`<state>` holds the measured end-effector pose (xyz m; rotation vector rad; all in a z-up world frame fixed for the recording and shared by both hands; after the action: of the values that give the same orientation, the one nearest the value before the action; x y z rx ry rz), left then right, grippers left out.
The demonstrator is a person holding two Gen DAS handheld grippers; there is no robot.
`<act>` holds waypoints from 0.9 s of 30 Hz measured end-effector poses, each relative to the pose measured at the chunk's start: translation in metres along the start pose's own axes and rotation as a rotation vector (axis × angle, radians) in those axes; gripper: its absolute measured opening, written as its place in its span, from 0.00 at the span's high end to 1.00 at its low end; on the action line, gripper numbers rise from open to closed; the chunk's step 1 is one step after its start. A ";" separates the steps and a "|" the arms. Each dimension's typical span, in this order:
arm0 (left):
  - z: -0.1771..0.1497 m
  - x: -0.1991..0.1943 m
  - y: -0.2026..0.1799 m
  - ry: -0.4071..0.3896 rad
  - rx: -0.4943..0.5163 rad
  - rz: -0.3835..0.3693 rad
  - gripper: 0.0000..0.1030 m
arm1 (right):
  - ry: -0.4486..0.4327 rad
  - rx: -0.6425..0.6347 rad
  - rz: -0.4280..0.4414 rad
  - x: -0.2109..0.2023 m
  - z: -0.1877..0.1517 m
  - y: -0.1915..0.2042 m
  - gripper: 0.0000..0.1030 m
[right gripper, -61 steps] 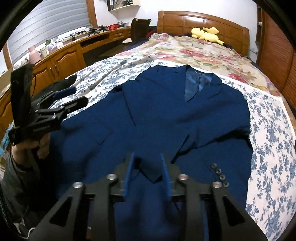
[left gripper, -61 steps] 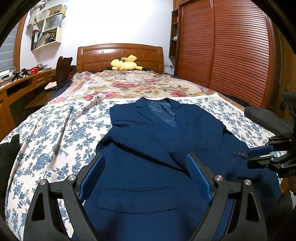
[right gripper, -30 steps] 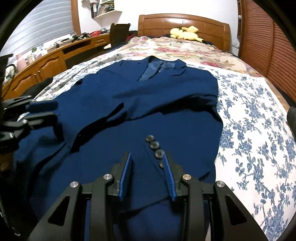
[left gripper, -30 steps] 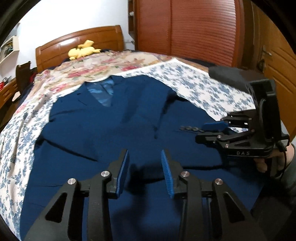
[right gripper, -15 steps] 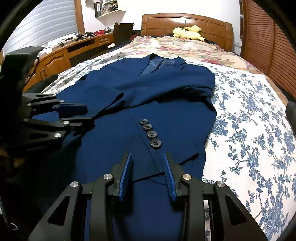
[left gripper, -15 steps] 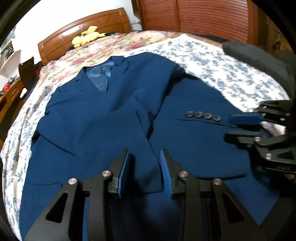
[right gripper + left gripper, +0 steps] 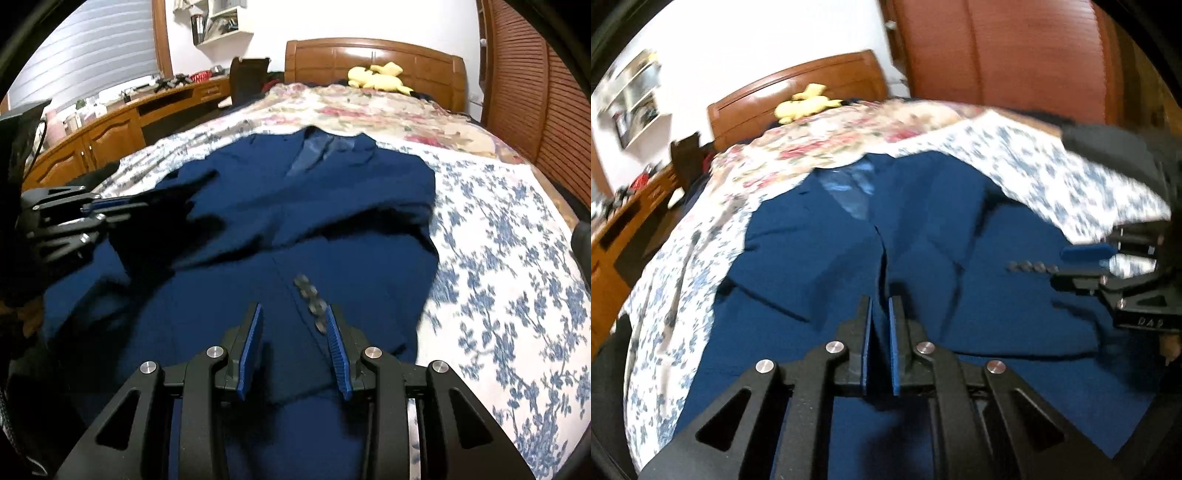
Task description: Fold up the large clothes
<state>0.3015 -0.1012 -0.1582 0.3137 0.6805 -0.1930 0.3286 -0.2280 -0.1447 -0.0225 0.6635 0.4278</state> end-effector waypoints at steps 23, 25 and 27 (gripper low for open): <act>-0.068 -0.044 0.082 0.004 -0.137 0.001 0.62 | 0.048 -0.031 0.011 0.053 0.014 0.031 0.65; -0.072 -0.050 0.090 -0.013 -0.152 -0.002 0.49 | 0.050 -0.026 0.012 0.054 0.015 0.030 0.65; -0.077 -0.053 0.098 -0.012 -0.159 0.008 0.42 | 0.052 -0.020 0.011 0.056 0.015 0.029 0.65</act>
<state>0.2434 0.0208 -0.1588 0.1631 0.6782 -0.1321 0.3656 -0.1782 -0.1637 -0.0487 0.7109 0.4456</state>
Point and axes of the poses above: each gripper's, at about its wrist camera, not at the fingertips, and x roughly the way its jaws point, y to its left, z to its top, the point moved 10 cm from there along x, roughly the way its jaws point, and after that the axes turned 6 degrees about x, right-handed, at the moved point
